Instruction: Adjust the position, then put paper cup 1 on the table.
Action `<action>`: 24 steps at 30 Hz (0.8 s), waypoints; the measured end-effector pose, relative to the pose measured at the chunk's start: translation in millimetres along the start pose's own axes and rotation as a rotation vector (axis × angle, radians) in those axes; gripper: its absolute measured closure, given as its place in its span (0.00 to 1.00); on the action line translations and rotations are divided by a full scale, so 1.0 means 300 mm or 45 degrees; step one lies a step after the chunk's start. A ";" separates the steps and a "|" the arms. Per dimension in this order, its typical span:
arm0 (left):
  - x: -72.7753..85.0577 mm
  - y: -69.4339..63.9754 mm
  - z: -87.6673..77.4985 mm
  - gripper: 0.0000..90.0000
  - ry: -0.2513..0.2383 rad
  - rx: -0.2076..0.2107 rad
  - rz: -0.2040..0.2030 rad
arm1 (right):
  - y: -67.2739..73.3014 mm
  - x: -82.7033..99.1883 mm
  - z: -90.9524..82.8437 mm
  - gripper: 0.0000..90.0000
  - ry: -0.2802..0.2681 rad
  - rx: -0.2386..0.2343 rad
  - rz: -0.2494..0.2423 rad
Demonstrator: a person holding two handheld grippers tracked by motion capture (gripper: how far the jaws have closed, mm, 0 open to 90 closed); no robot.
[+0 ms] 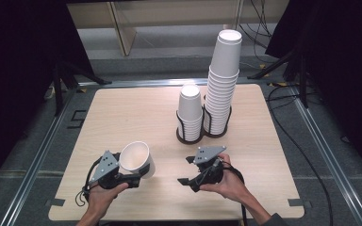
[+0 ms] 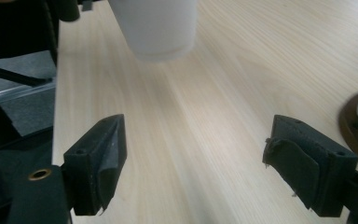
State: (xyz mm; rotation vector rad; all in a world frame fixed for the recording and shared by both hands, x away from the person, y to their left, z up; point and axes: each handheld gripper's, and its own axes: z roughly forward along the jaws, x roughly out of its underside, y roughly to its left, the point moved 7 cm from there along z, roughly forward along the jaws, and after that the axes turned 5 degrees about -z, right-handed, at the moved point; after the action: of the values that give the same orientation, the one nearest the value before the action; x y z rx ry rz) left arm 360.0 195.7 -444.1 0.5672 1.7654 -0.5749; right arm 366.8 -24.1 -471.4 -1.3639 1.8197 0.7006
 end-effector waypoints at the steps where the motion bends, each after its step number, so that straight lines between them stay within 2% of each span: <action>1: 0.003 0.010 -0.002 0.15 0.012 -0.016 -0.002 | -0.004 0.007 -0.007 0.22 -0.002 0.015 0.006; 2: 0.004 0.020 0.002 0.15 0.002 -0.023 -0.007 | -0.008 0.015 -0.012 0.22 -0.005 0.019 0.013; 4: 0.008 0.041 -0.001 0.15 0.021 -0.059 -0.013 | -0.015 0.030 -0.022 0.22 -0.001 0.038 0.027; 6: 0.010 0.060 0.002 0.15 0.004 -0.073 -0.025 | -0.021 0.042 -0.033 0.22 0.000 0.064 0.042; 8: 0.013 0.078 -0.003 0.15 0.027 -0.105 -0.029 | -0.025 0.050 -0.046 0.22 -0.006 0.081 0.063; 12: 0.011 0.108 -0.001 0.15 0.024 -0.131 -0.052 | -0.033 0.072 -0.070 0.21 -0.006 0.121 0.084; 14: 0.005 0.120 0.006 0.15 0.002 -0.134 -0.053 | -0.032 0.082 -0.080 0.21 -0.003 0.132 0.099; 15: 0.005 0.127 0.003 0.15 0.025 -0.152 -0.054 | -0.036 0.086 -0.086 0.21 -0.004 0.147 0.084; 17: 0.002 0.141 0.010 0.15 0.020 -0.154 -0.076 | -0.034 0.097 -0.093 0.21 0.005 0.149 0.112; 24: -0.003 0.220 0.061 0.15 0.035 -0.205 -0.097 | -0.048 0.118 -0.102 0.21 0.020 0.187 0.108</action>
State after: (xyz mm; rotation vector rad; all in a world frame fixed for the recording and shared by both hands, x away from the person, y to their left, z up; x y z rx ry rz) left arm 415.8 234.2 -453.8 0.3994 1.8463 -0.4738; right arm 367.7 -71.6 -482.9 -1.2054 1.9115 0.5884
